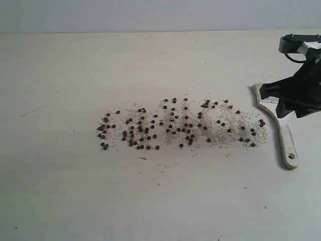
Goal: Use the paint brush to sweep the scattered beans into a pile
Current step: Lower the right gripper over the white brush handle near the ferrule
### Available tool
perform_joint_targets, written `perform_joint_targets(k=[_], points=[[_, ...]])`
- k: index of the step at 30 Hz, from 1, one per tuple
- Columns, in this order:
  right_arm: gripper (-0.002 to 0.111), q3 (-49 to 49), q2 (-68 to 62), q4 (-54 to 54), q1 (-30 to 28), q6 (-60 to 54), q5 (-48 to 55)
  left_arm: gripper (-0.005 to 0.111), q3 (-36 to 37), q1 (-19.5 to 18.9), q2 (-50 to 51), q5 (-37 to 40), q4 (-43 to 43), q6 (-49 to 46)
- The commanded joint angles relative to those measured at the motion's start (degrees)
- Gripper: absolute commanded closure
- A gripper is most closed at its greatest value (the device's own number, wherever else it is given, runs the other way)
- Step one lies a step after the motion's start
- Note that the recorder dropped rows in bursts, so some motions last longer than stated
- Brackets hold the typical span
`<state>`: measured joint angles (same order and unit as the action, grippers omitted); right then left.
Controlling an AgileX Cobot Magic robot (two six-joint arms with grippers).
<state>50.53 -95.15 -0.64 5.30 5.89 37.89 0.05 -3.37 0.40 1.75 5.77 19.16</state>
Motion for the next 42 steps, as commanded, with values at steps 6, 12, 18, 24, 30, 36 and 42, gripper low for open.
perform_joint_targets(k=[6,12,18,24,30,36,42], points=[[0.062,-0.2,-7.6,10.9,0.4,10.9,-5.5,0.107,0.0,-0.1,-0.2,0.0,0.4,0.0],[0.062,-0.2,-9.8,11.2,0.4,12.4,-8.7,0.107,0.0,-0.1,-0.2,0.0,0.4,0.0],[0.062,-0.2,-10.8,11.0,0.4,12.7,-9.0,0.107,0.0,-0.1,-0.2,0.0,0.4,0.0],[0.062,2.4,-9.7,9.4,0.4,13.9,-4.6,0.107,0.0,-0.1,-0.2,0.0,0.4,0.0],[0.062,2.4,-8.6,9.0,0.4,13.8,-4.8,0.107,0.0,-0.1,-0.2,0.0,0.4,0.0],[0.062,2.4,-9.1,8.0,0.4,14.2,-6.7,0.107,0.0,-0.1,-0.2,0.0,0.4,0.0],[0.062,2.4,-9.7,8.0,0.4,14.3,-7.7,0.107,0.0,-0.1,-0.2,0.0,0.4,0.0]])
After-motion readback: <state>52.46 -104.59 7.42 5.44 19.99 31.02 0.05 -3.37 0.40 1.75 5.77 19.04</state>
